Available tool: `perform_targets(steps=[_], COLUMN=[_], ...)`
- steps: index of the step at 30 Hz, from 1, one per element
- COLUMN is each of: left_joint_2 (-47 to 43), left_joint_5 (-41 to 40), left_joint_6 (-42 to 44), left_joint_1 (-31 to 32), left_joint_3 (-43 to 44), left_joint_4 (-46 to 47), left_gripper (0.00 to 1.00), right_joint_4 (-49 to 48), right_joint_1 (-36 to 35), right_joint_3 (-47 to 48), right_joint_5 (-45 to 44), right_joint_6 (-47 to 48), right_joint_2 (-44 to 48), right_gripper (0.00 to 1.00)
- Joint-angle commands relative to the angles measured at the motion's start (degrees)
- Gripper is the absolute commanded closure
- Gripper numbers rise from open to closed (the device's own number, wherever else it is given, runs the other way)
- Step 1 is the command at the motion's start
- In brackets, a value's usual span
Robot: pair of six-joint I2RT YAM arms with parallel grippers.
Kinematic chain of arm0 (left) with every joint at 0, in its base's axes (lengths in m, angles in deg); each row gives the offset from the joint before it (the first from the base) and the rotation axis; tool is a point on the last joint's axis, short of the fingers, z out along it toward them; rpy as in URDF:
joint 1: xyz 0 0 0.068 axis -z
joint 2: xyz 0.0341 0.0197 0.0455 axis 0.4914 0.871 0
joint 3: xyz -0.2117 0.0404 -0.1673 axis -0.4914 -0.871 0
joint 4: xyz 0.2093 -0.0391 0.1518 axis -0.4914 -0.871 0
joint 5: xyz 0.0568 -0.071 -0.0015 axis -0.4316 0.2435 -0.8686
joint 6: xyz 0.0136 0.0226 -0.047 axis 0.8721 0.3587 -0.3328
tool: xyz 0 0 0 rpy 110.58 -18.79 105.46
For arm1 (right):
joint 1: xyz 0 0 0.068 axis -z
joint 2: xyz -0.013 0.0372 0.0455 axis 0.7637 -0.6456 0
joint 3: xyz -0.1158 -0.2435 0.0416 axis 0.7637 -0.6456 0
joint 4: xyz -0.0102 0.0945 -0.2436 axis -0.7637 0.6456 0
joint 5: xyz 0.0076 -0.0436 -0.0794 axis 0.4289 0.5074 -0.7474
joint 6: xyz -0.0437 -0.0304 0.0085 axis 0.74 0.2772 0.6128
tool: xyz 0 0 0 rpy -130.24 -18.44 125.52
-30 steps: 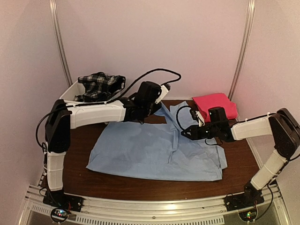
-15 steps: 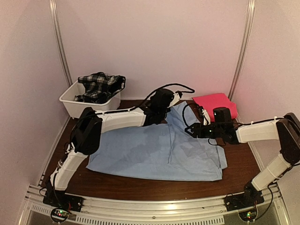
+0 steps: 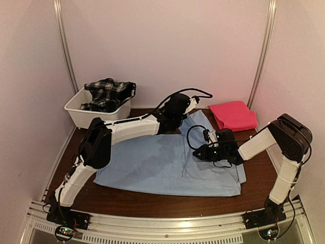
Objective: Fold and stack the mixed laundry pile
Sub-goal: Adjust the 1/3-folded T-shirt at the center of the board.
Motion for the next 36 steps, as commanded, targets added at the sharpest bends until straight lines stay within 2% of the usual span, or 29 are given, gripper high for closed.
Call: perform_targets(steps=[1, 7, 16, 20, 22, 27, 36], left_joint_2=[-2.9, -3.2, -4.3, -6.1, -7.7, -10.2, -10.2], left_joint_5=[1.8, 2.3, 2.9, 3.9, 5.3, 9.3, 10.2], left_joint_6=[-2.5, -2.7, -4.9, -6.5, -7.2, -9.0, -9.8], left_joint_1=[-0.3, -0.5, -1.2, -1.6, -1.7, -1.7, -1.7], left_joint_3=[0.1, 0.1, -0.1, -1.7, -3.4, -6.4, -5.7], left_joint_4=[0.2, 0.2, -2.7, -3.8, -4.3, -6.2, -7.1], left_gripper=[0.90, 0.90, 0.90, 0.90, 0.90, 0.88, 0.88], right_joint_4=[-8.0, -12.3, -13.3, -20.3, -24.5, -27.3, -23.9], right_joint_1=[-1.5, -3.9, -6.6, -6.6, -6.4, -5.6, -5.6], right_joint_3=[5.3, 11.4, 17.9, 13.4, 9.5, 3.4, 8.1], right_joint_5=[-3.7, -2.1, -0.1, 2.3, 1.9, -4.9, -22.1], right_joint_6=[-4.0, -6.5, -7.2, -7.3, -7.2, -5.0, -5.5], right_joint_2=[-7.4, -14.4, -18.5, -16.6, -13.7, -7.4, -12.6], right_gripper=[0.86, 0.86, 0.74, 0.65, 0.64, 0.66, 0.83])
